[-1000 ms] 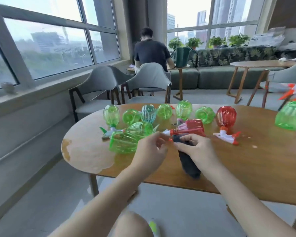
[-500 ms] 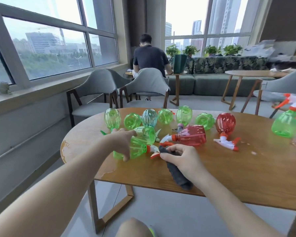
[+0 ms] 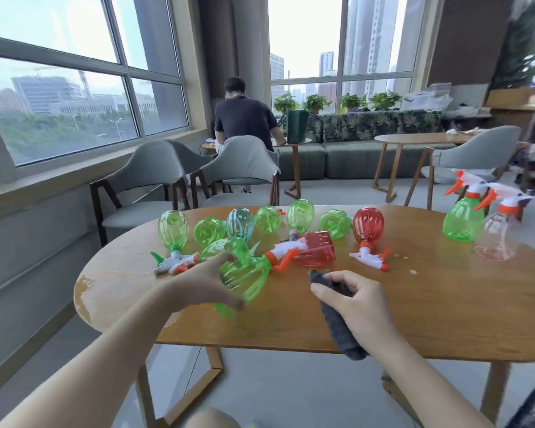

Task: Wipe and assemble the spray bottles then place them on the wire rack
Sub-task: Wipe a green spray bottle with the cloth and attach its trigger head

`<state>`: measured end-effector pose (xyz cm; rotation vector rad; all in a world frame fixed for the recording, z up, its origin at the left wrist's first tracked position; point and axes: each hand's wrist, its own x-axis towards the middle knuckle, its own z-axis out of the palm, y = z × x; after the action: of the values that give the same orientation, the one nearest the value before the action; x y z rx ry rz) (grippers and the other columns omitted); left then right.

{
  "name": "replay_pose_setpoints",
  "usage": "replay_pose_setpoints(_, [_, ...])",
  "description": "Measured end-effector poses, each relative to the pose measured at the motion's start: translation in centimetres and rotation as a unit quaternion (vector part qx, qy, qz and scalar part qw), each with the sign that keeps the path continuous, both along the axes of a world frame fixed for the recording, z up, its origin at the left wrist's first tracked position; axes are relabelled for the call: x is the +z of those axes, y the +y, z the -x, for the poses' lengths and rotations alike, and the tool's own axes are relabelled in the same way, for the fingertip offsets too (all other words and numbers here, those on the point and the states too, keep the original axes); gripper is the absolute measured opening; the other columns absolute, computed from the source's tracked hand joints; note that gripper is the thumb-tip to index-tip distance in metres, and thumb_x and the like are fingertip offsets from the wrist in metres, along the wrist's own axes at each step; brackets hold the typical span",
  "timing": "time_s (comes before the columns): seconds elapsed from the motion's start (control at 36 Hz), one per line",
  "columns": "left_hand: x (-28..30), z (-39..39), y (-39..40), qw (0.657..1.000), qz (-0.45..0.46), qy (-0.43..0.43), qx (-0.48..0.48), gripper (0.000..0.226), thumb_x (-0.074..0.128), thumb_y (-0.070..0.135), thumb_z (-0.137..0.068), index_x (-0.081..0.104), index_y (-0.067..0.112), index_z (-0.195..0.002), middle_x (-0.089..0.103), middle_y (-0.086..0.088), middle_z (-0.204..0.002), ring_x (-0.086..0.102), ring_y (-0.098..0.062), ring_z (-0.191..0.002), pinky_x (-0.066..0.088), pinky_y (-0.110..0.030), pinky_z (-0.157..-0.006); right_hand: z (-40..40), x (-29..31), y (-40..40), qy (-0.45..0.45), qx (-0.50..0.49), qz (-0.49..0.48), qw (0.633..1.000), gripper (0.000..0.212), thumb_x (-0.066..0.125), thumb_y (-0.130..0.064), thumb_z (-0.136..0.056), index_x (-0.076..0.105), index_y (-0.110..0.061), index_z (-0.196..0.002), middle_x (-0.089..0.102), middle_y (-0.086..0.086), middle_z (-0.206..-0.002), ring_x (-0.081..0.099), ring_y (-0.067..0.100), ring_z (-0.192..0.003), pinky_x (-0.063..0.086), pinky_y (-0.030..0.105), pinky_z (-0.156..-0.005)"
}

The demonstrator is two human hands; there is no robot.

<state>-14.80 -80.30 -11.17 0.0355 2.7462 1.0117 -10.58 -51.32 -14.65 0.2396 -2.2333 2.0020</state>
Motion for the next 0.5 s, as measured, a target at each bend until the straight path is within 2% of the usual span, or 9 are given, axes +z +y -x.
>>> replay_pose_setpoints(0.06, [-0.4,-0.6,2.3,0.986,-0.168,-0.013,0.009,0.108,0.097,0.024,-0.067,0.031,0.032,-0.153,0.060,-0.001,-0.120,0.070,-0.021,-0.101,0.059,-0.036,-0.089,-0.3,0.0,1.6,0.011,-0.024,0.043,0.999,0.006,0.079,-0.022,-0.090,0.075,-0.018,-0.089,0.054,0.000,-0.053,0.045,0.012,-0.038,0.035,0.019,-0.040])
replay_pose_setpoints(0.14, [-1.4,-0.9,6.6,0.924,-0.380,-0.049,0.012,0.123,0.099,0.017,-0.061,0.023,0.035,-0.156,0.066,-0.011,-0.123,0.077,-0.028,-0.097,0.061,-0.045,-0.087,-0.3,-0.3,3.9,0.042,-0.052,0.066,0.996,0.007,0.074,-0.019,-0.094,0.079,-0.023,-0.098,0.049,-0.011,-0.051,0.039,0.005,-0.037,0.030,0.016,-0.037])
replay_pose_setpoints(0.19, [-2.4,-0.7,9.6,0.882,-0.468,-0.058,0.014,0.106,0.094,0.025,-0.061,0.032,0.035,-0.146,0.068,-0.011,-0.123,0.076,-0.032,-0.100,0.061,-0.049,-0.085,-0.1,-0.5,5.2,0.070,-0.060,0.049,0.995,0.017,0.070,-0.020,-0.097,0.079,-0.028,-0.109,0.053,-0.017,-0.054,0.045,0.003,-0.039,0.032,0.012,-0.040])
replay_pose_setpoints(0.22, [-3.1,-0.3,11.0,0.863,-0.501,-0.062,0.006,0.098,0.094,0.030,-0.060,0.040,0.028,-0.141,0.071,-0.009,-0.121,0.075,-0.031,-0.101,0.061,-0.049,-0.084,0.0,-0.5,5.8,0.082,-0.067,0.036,0.994,0.020,0.069,-0.021,-0.098,0.078,-0.031,-0.112,0.056,-0.020,-0.057,0.050,0.000,-0.043,0.033,0.008,-0.043])
replay_pose_setpoints(0.25, [-3.6,-0.1,12.4,0.846,-0.529,-0.066,-0.003,0.095,0.094,0.036,-0.058,0.048,0.020,-0.140,0.073,-0.008,-0.117,0.075,-0.030,-0.102,0.061,-0.049,-0.084,0.2,-0.5,6.4,0.092,-0.074,0.028,0.993,0.021,0.069,-0.022,-0.098,0.078,-0.034,-0.112,0.059,-0.023,-0.061,0.055,-0.002,-0.049,0.035,0.007,-0.045])
replay_pose_setpoints(0.31, [-4.5,0.6,15.2,0.819,-0.568,-0.079,-0.016,0.092,0.095,0.047,-0.057,0.059,0.023,-0.138,0.073,-0.010,-0.116,0.072,-0.028,-0.103,0.060,-0.050,-0.087,0.5,-0.6,7.6,0.113,-0.089,0.011,0.990,0.024,0.069,-0.021,-0.098,0.078,-0.040,-0.110,0.063,-0.024,-0.071,0.060,-0.001,-0.060,0.039,0.006,-0.053])
replay_pose_setpoints(0.36, [-5.0,1.1,17.6,0.797,-0.596,-0.097,-0.027,0.077,0.088,0.051,-0.068,0.064,0.024,-0.136,0.072,-0.010,-0.122,0.071,-0.028,-0.105,0.058,-0.051,-0.089,0.9,-0.6,8.6,0.148,-0.113,-0.040,0.982,0.029,0.067,-0.019,-0.099,0.075,-0.044,-0.110,0.067,-0.022,-0.087,0.064,0.005,-0.079,0.043,0.011,-0.066])
replay_pose_setpoints(0.44, [-5.6,2.4,20.8,0.795,-0.596,-0.102,-0.041,0.056,0.070,0.047,-0.084,0.067,0.023,-0.134,0.071,-0.010,-0.127,0.071,-0.026,-0.106,0.057,-0.050,-0.084,1.8,-0.4,10.1,0.185,-0.134,-0.101,0.968,0.027,0.063,-0.020,-0.101,0.071,-0.040,-0.117,0.063,-0.020,-0.104,0.063,0.009,-0.097,0.045,0.013,-0.077])
replay_pose_setpoints(0.5, [-5.8,3.5,22.5,0.803,-0.585,-0.100,-0.056,0.058,0.076,0.046,-0.082,0.066,0.022,-0.134,0.069,-0.014,-0.128,0.071,-0.026,-0.105,0.058,-0.047,-0.079,2.8,-0.3,11.2,0.196,-0.150,-0.115,0.962,0.024,0.063,-0.021,-0.101,0.073,-0.032,-0.121,0.060,-0.020,-0.108,0.062,0.006,-0.100,0.045,0.010,-0.077])
